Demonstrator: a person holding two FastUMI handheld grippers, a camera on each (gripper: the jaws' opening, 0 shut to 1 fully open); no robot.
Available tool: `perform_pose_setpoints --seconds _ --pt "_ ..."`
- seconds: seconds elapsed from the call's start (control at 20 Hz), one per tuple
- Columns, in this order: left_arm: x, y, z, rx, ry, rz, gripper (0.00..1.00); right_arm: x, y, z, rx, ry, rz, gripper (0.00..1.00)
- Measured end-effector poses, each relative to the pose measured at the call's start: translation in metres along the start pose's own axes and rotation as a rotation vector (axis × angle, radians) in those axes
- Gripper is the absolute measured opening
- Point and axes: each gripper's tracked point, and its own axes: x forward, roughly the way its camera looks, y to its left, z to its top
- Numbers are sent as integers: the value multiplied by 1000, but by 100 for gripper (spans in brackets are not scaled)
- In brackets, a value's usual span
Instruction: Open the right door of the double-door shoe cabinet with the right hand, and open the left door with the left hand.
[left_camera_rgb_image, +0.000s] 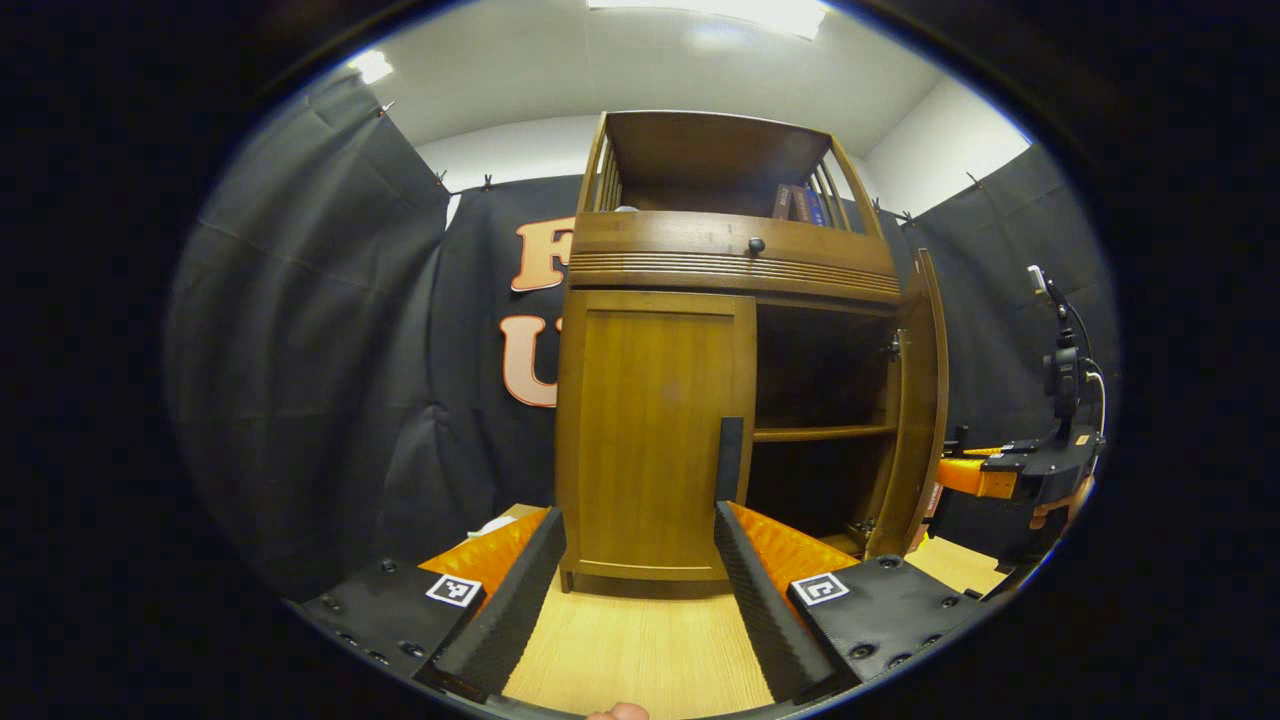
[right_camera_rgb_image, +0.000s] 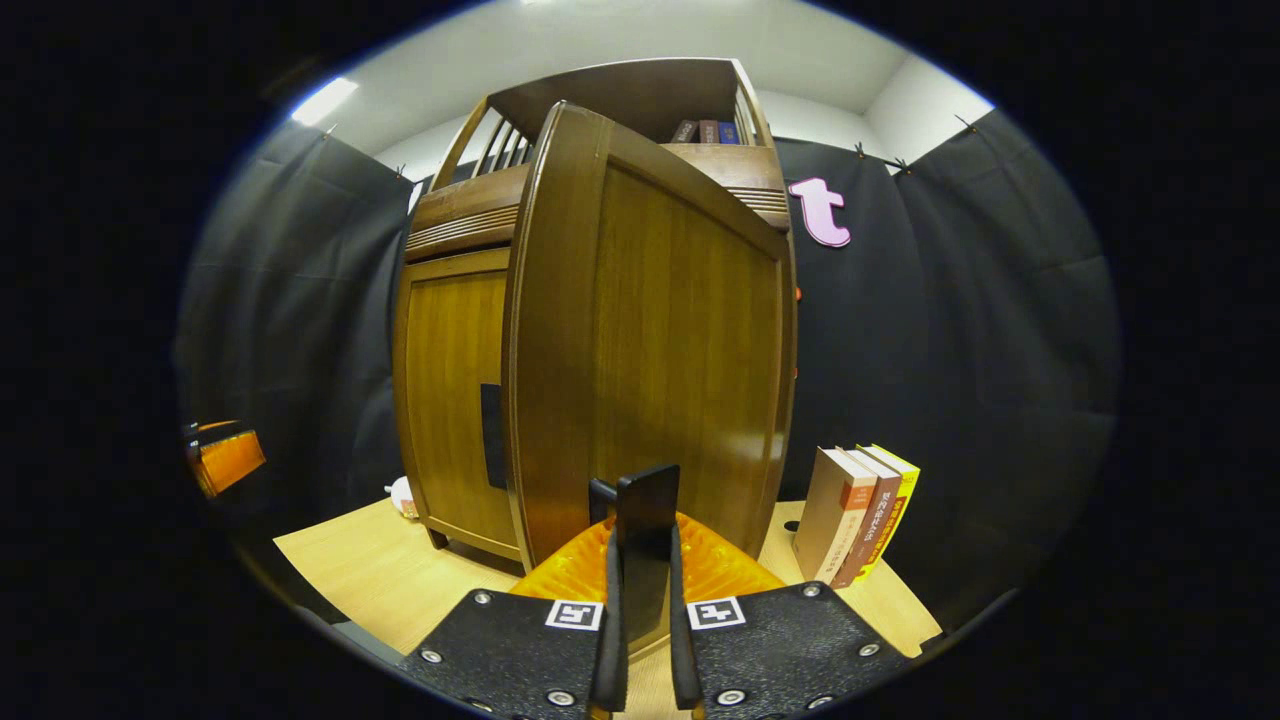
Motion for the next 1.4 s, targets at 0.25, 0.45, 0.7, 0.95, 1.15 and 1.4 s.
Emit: perform_pose_setpoints --seconds 0.25,0.45,0.7,0.95,1.15,1.4 --pt "-5 -11 3 5 -13 -24 94 -25 -27 -5 -8 6 -44 12" --pt "-7 -11 0 4 -7 -21 94 -36 -46 -4 -8 9 -45 10" --pt "-10 -3 -1 -15 -9 4 94 -50 -90 -4 -5 -1 -41 10" --pt "-9 2 -4 -16 -3 14 94 -52 -134 -6 -44 4 -43 14" --pt "-7 6 -9 -25 6 21 94 -53 -153 -6 17 -11 -13 2" --pt "-3 9 -15 -38 23 25 94 -59 -168 -12 83 -16 3 2"
